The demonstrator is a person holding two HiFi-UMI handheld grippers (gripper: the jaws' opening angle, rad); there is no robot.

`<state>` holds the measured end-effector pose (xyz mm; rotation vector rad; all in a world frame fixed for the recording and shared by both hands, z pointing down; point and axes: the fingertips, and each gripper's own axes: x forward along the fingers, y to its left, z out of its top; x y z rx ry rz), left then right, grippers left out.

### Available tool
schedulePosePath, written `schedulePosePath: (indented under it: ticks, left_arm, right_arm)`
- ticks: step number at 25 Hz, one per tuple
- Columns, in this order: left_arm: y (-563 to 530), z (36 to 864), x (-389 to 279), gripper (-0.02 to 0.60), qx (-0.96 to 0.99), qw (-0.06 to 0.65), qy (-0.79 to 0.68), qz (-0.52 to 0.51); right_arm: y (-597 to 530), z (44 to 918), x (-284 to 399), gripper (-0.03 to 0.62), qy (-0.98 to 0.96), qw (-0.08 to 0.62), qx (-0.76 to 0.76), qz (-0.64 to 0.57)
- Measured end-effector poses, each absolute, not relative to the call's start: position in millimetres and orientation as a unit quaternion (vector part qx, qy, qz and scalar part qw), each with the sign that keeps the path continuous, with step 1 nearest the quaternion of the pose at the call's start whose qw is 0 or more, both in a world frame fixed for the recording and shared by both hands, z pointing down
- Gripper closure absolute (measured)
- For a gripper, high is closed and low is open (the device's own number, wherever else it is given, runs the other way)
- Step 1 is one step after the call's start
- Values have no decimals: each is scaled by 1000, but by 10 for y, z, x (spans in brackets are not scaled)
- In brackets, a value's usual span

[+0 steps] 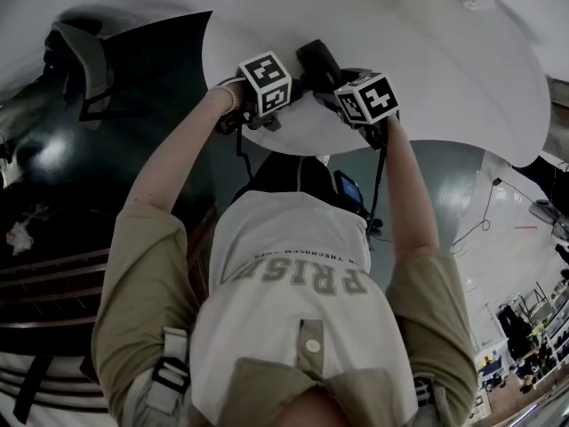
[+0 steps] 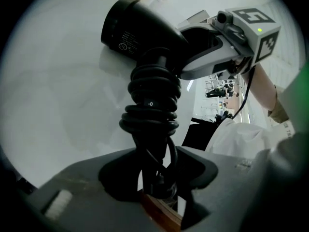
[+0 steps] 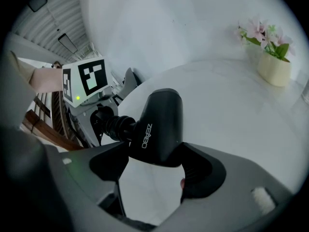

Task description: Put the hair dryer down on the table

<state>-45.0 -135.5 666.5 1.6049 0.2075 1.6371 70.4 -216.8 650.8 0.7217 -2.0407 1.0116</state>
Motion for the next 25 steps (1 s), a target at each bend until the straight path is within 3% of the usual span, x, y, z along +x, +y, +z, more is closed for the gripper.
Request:
schedulePosePath:
  ticks: [7, 25]
  left_arm:
    - [-1410, 6646, -581, 312, 665, 381, 49, 641]
    - [-1345, 6537, -831, 311, 702, 367, 5, 610]
  right_arm:
    - [-2167, 6509, 723, 247, -790, 384, 292, 379]
    - [-2175, 6526, 741, 246, -781, 416, 316, 343]
